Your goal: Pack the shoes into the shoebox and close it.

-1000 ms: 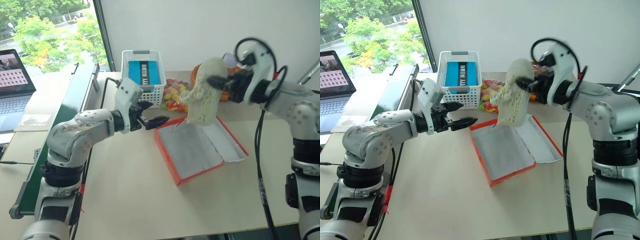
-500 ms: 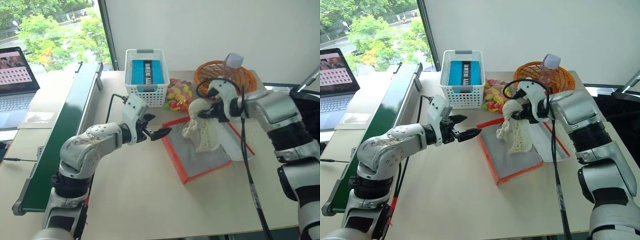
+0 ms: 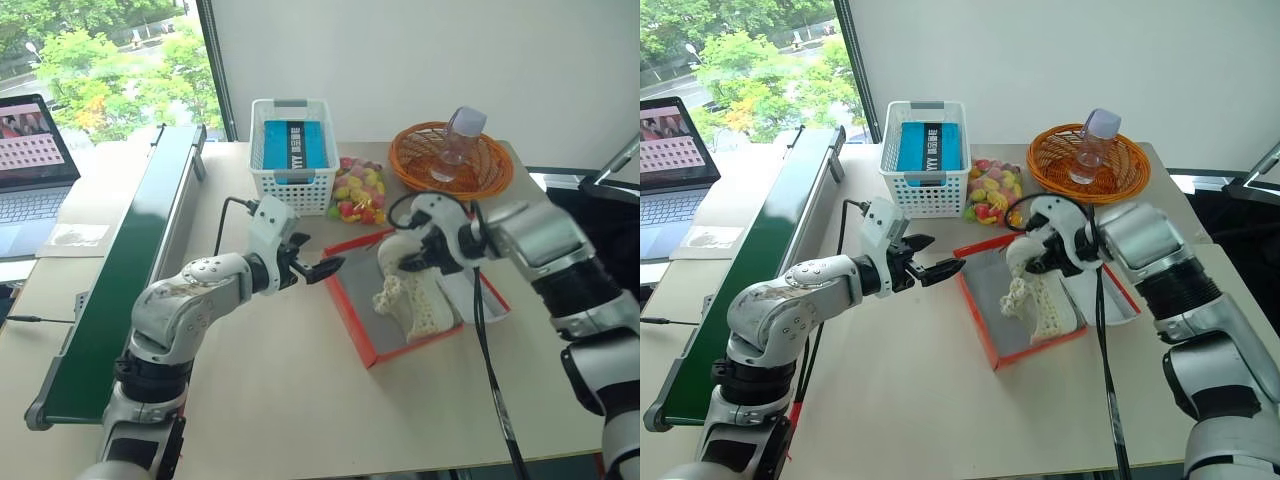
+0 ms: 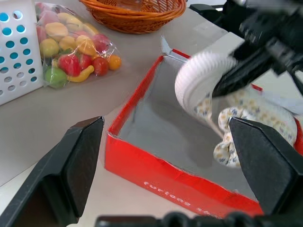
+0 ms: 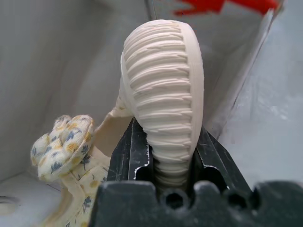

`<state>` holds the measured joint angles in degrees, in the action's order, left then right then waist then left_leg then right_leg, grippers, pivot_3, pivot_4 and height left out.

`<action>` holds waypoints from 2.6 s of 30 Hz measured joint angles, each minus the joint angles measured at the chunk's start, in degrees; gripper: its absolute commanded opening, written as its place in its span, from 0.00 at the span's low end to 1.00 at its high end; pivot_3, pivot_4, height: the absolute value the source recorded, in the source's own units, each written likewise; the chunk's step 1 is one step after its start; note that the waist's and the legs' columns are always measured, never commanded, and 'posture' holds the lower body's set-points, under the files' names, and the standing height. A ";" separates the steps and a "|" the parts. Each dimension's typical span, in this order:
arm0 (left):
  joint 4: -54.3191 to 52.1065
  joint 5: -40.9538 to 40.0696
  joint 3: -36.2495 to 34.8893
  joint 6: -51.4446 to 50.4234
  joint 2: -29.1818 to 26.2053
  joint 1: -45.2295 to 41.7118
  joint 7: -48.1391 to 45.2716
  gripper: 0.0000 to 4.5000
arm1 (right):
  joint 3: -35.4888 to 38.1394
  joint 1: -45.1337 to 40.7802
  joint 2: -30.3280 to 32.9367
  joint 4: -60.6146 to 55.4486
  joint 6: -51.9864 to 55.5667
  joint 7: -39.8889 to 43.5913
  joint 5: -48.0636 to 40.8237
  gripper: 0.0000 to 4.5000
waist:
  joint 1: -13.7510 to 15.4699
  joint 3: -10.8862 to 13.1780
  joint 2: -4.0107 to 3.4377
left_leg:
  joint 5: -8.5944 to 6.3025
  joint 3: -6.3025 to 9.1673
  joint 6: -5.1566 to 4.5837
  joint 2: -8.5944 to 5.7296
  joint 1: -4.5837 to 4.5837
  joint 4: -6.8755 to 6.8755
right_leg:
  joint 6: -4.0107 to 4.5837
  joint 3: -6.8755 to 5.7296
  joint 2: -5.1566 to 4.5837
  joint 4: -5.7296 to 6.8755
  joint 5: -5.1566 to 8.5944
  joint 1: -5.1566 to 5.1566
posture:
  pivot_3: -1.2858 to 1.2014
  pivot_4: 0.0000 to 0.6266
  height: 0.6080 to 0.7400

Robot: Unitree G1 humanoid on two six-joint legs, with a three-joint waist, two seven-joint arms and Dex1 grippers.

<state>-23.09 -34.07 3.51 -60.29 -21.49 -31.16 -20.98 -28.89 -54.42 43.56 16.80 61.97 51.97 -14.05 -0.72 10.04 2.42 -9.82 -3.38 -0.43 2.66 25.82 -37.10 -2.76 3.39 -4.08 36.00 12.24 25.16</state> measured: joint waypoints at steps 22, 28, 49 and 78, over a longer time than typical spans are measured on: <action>-1.02 0.37 1.13 -2.33 0.78 -0.08 0.81 1.00 | 1.53 -0.77 -9.02 10.65 -9.00 0.31 12.80 0.99 | -1.42 -0.06 0.10 | 0.15 0.06 0.06 0.03 -0.74 -0.08 | 0.02 0.08 0.10 0.06 -0.11 -0.66 | 0.52 0.24 1.00; -1.20 0.35 1.13 -2.49 0.47 -0.12 0.71 1.00 | 6.11 -2.11 -8.00 -1.03 0.63 0.32 10.86 0.99 | -1.43 -0.05 0.08 | 0.15 0.06 0.06 0.03 -0.65 -0.07 | 0.02 0.08 0.11 0.09 -0.11 -0.56 | 0.52 0.24 1.00; -3.09 3.29 -11.00 -3.53 -3.21 5.45 7.83 1.00 | 32.60 8.87 -18.63 -22.79 0.34 -3.81 -10.97 0.99 | -1.49 -0.03 0.07 | 0.15 0.08 0.06 0.09 -0.62 -0.02 | 0.03 0.07 0.13 0.06 -0.11 -0.54 | 0.52 0.24 1.00; 22.96 18.65 -30.34 18.47 -17.30 9.48 10.67 1.00 | 24.55 15.03 -23.50 -25.12 -10.60 -3.30 -18.72 0.99 | -1.15 -0.03 0.13 | 0.08 -0.02 0.24 0.17 -0.53 0.06 | 0.24 -0.05 0.09 0.09 -0.19 -0.25 | 0.52 0.24 1.00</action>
<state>-0.13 -15.41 -26.83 -41.82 -38.79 -21.69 -10.31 -4.33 -39.39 20.06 -8.32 51.37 48.67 -32.77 -1.87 10.01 2.55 -9.74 -3.40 -0.19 2.84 25.29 -37.04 -2.52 3.34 -3.99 36.08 12.05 24.90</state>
